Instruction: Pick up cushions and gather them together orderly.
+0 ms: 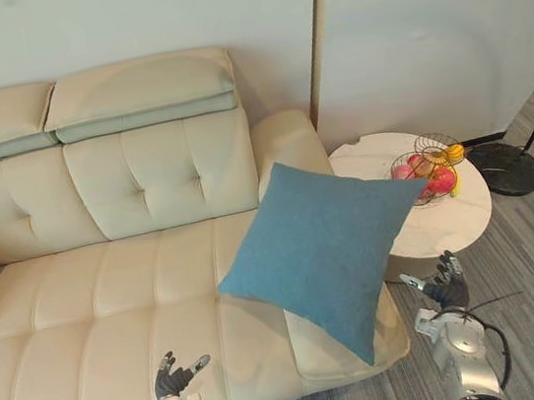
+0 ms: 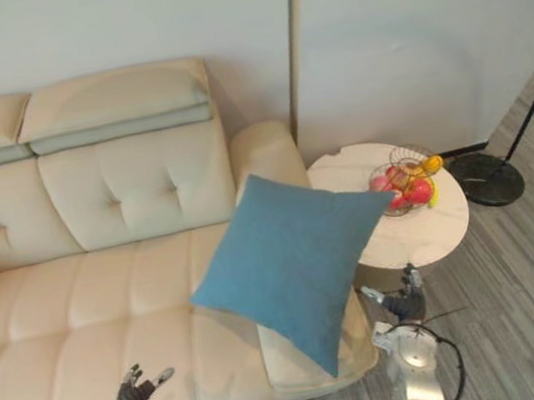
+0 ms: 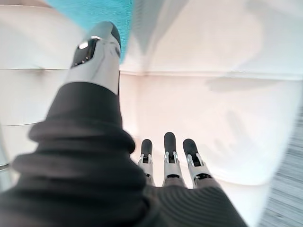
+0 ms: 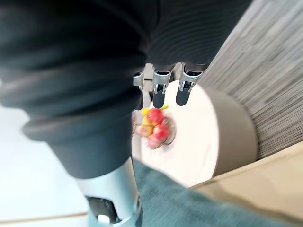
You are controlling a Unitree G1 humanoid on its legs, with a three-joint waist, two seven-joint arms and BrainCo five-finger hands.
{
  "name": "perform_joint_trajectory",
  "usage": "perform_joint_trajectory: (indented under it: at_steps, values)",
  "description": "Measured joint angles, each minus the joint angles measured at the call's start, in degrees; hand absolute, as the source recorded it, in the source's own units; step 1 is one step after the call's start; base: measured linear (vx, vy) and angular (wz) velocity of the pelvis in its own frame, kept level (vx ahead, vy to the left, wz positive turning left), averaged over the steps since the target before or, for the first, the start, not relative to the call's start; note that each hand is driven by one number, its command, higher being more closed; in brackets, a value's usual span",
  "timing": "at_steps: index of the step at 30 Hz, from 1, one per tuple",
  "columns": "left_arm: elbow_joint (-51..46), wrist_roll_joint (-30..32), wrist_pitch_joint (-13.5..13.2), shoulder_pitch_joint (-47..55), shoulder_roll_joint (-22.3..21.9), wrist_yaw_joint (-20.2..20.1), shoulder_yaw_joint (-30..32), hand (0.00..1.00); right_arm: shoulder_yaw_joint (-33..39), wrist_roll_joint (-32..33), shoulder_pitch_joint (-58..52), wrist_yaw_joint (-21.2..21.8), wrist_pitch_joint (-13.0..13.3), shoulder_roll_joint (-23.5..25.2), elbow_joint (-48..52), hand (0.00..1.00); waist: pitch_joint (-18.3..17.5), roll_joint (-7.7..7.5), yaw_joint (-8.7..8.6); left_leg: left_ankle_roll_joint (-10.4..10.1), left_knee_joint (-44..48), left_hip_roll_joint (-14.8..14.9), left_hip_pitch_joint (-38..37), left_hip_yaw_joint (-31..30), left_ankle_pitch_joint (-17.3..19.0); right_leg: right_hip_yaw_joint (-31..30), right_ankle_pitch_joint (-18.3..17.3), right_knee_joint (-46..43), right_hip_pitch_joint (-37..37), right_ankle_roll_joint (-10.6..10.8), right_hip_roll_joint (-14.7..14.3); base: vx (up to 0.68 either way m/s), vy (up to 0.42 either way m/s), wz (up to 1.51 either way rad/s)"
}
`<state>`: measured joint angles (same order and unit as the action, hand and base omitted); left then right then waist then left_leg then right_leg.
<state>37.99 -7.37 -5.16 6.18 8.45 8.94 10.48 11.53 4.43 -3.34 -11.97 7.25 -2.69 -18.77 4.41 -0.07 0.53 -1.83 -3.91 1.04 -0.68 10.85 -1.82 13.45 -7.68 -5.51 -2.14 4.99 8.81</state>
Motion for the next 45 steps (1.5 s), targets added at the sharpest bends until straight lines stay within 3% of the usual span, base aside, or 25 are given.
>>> perform_joint_trajectory:
  at_steps: [13,19,24,29,35,45]
  values:
    - [-6.5,-1.7,-0.8,-1.3,0.0,2.6,1.3,0.00,-5.7,0.5,0.2,1.7,-0.4,0.5,-4.9,0.00,0.4,0.35,0.24,0.4,-1.9,-0.7,0.9,-0.6,-0.9,0.4,1.6,2.1,1.1,0.4,0.1,-0.01,0.021,0.02]
    - [-11.0,-1.7,-0.8,-7.1,-0.3,4.5,-2.0,0.00,-6.2,0.4,0.7,-0.7,-1.6,1.8,-4.4,0.00,3.2,-0.01,0.76,0.6,0.5,-0.3,6.1,-1.9,-1.7,1.1,1.7,0.0,4.7,0.3,0.2,0.02,-0.005,0.15]
    - [-16.6,-1.8,-1.0,-14.4,-0.2,5.7,-5.2,0.00,-10.3,0.7,3.3,-2.2,-1.9,2.8,-0.1,0.00,7.2,-0.29,1.81,0.3,11.6,2.2,15.4,0.1,2.6,-1.6,1.0,-6.7,12.8,-0.5,0.1,-0.08,0.006,-0.19]
    - [-16.5,-3.0,-1.8,-25.5,1.0,6.1,-8.9,0.00,-12.4,3.2,9.1,-2.8,-1.9,2.6,2.6,0.00,10.2,-0.18,1.78,-0.1,20.4,4.5,25.0,0.6,5.9,-1.6,-0.9,-13.5,21.5,-1.4,0.0,-0.15,0.005,-0.08]
    - [-12.2,-4.0,-1.8,-37.8,5.0,6.1,-11.9,0.00,-14.1,5.3,12.7,-3.4,-1.9,2.6,6.7,0.00,12.0,-0.46,1.92,0.1,25.2,6.7,32.1,0.8,5.9,-1.5,-1.4,-18.1,28.5,-2.2,-0.7,-0.07,-0.027,-0.03]
    - [-2.6,-3.9,-1.5,-51.1,6.5,5.2,-14.3,0.00,-14.6,8.1,18.1,-4.0,-1.0,2.6,9.5,0.00,14.5,-1.69,1.85,-0.1,29.4,9.1,40.2,0.5,5.7,-1.5,-1.2,-21.4,36.5,-3.3,-2.1,-0.04,-0.036,-0.07]
